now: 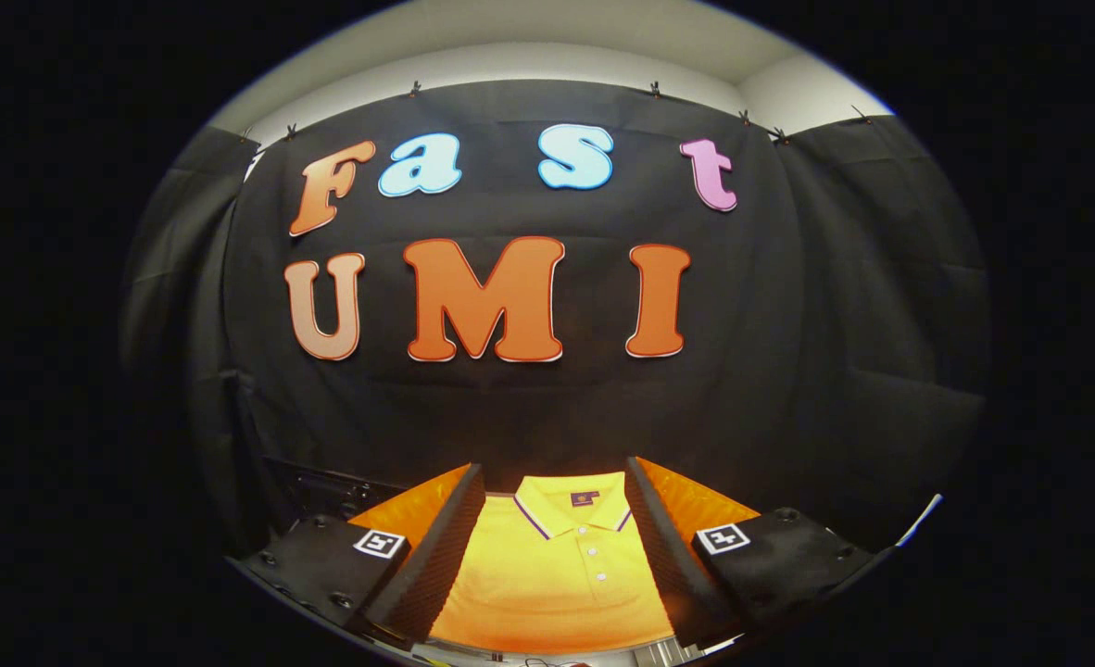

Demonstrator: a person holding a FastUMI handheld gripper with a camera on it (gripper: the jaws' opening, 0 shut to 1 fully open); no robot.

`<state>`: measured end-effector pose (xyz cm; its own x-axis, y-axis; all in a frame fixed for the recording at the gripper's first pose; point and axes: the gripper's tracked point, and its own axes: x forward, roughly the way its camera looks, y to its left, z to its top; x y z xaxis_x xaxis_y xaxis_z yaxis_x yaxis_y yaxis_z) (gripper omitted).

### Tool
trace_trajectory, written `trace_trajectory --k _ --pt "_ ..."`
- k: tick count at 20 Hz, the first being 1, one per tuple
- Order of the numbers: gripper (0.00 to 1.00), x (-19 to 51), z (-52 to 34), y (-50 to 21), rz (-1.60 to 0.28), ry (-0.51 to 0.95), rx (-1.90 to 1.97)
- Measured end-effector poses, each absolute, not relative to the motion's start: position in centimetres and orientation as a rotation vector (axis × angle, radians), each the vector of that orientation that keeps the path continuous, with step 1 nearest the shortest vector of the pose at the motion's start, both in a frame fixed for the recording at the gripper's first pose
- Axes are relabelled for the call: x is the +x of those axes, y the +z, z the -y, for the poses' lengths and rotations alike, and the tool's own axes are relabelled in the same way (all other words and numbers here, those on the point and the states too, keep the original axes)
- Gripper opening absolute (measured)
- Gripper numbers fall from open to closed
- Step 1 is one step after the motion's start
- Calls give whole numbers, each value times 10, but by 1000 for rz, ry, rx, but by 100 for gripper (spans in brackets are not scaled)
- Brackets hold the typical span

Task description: Put the clothes into the washing machine and then close the washing machine lid.

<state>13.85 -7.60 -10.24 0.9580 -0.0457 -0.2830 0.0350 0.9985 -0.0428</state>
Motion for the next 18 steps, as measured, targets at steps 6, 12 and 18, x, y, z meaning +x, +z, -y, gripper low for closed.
trace_trajectory --k 6,12,18 --pt "98 175 93 -168 -409 -33 -1" --pt "99 199 104 -214 -497 -34 0" --pt "99 211 115 -263 -633 -44 -3"
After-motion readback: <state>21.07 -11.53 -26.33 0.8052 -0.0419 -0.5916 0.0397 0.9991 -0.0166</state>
